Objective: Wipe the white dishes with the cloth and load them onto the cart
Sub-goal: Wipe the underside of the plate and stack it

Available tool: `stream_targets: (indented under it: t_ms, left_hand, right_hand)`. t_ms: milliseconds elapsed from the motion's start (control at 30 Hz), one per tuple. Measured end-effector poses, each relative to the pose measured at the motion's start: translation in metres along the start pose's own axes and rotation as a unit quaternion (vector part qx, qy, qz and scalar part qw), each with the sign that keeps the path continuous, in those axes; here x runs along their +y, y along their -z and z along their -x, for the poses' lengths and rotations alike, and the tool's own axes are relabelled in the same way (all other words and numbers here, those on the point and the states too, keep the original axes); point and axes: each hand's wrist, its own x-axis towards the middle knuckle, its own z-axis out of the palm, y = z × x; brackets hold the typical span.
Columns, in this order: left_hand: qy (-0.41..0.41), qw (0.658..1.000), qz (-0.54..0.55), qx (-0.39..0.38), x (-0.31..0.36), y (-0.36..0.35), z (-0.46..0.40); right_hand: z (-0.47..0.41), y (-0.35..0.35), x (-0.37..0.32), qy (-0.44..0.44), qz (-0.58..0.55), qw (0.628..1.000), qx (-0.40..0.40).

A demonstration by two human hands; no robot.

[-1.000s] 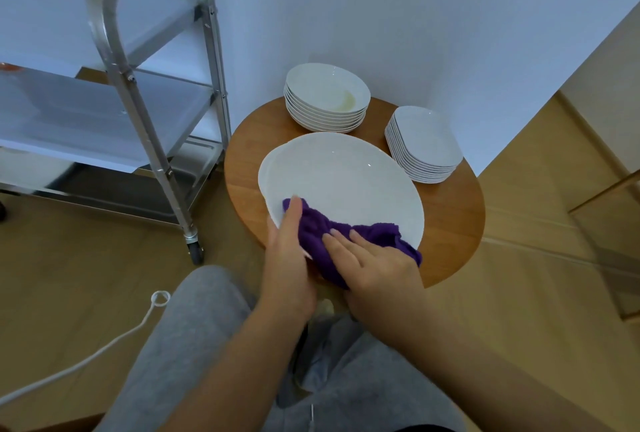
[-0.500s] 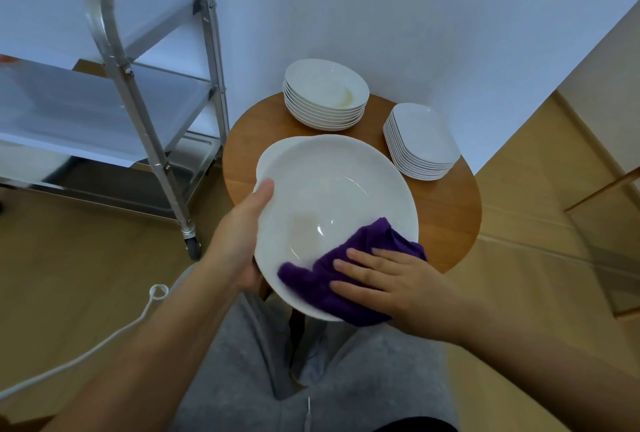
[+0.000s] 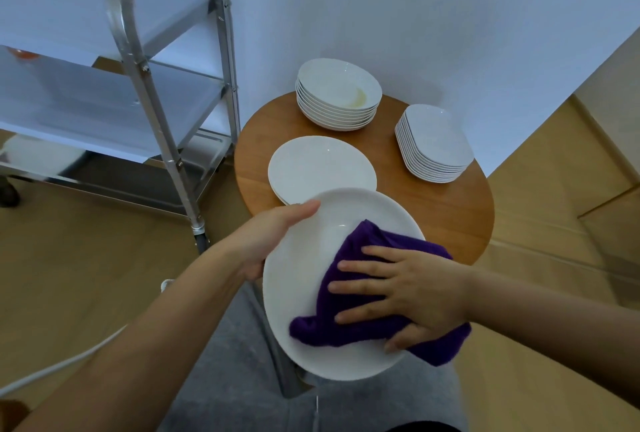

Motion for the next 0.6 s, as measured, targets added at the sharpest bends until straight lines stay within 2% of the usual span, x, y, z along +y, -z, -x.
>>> stream_targets:
  t_ms: [100,233,333,433,600]
  left_hand:
    - [0.018,0.998,0.054,-0.027,-0.006,-0.011,-0.002]
    - [-0.016,0.989,0.147,-0.007,-0.012,-0.015,-0.003]
    - [-0.064,0.986,0.151,0.032,-0.005,-0.008,0.000]
    - [-0.117,0.976,0.165,0.079,0.001,-0.005,0.000]
    - [-0.139,0.966,0.179,0.128,-0.001,-0.013,-0.004]
  right_hand:
    - [-0.024,0.001,0.005,-0.011,-0.048,0.998,0.026]
    - [-0.034,0.002,0.021,-0.138,-0.099,0.985,0.025]
    - [-0.029,-0.004,0.028,-0.290,-0.146,0.945,0.030]
    - [-0.033,-0.007,0.020,-0.390,-0.218,0.894,0.028]
    - [-0.044,-0.005,-0.021,-0.472,-0.319,0.822,0.019]
